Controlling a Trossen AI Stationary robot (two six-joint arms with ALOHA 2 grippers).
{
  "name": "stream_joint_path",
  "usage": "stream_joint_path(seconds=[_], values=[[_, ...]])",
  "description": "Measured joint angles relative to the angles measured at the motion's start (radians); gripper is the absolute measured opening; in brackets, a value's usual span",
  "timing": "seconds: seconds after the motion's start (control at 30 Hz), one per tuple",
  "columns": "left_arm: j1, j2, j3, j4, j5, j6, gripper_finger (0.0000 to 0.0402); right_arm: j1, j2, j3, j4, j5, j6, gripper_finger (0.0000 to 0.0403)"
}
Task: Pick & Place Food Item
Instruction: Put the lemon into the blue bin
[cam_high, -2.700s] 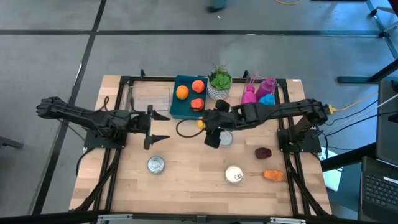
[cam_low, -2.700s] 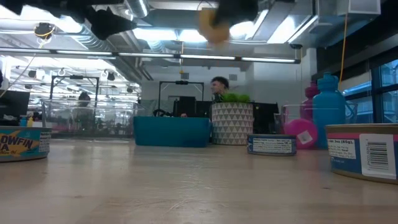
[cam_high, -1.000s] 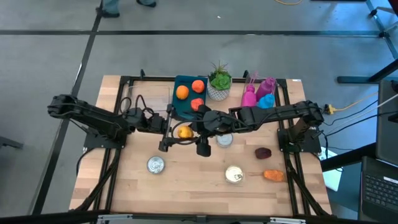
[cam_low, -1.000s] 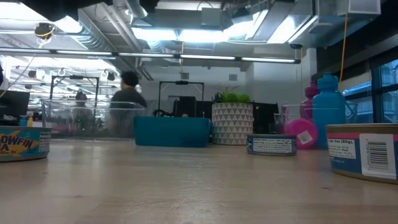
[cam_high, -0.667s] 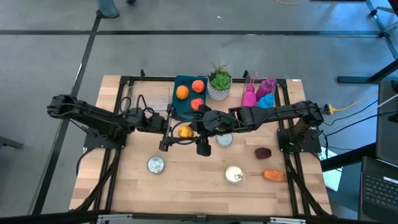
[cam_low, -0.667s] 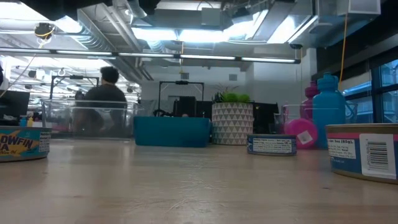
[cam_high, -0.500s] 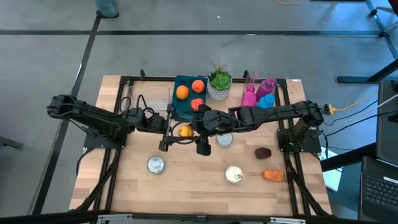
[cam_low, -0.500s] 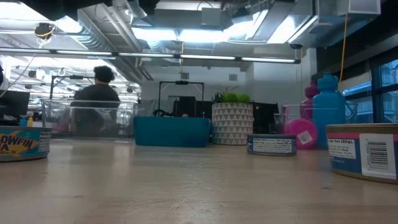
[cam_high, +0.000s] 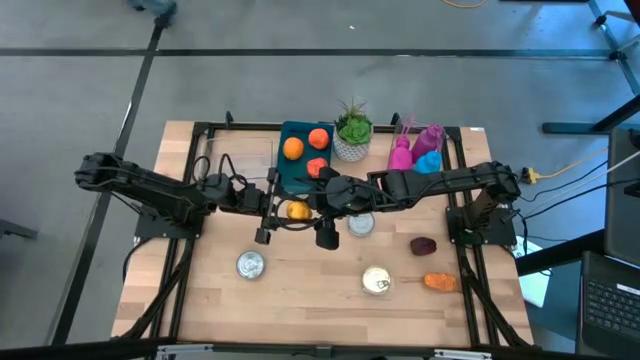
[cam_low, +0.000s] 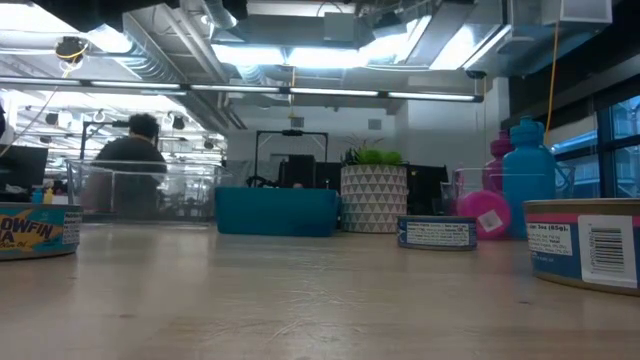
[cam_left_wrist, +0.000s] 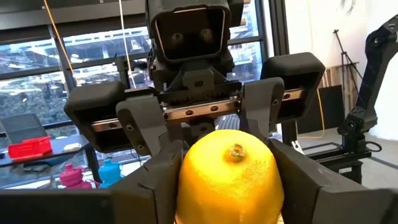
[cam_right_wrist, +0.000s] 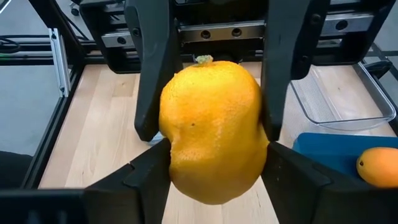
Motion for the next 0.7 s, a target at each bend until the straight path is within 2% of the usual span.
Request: stream_joint_path(seconds=[0.4, 0.53, 0.7], values=[[0.057, -0.055, 0.0, -0.09, 0.03, -0.009, 0.0183, 0.015, 0.0, 0.0, 0.0, -0.067, 0.048, 0.0309], [0.082, -0.091, -0.001, -0.152, 0.03, -0.007, 0.0182, 0.016, -0.002, 0.002, -0.056, -0.05, 0.076, 0.0331], [0.165, -0.145, -0.001, -0.259, -0.119, -0.017, 0.0182, 0.021, -0.001, 0.0, -0.254, 0.038, 0.142, 0.0342]])
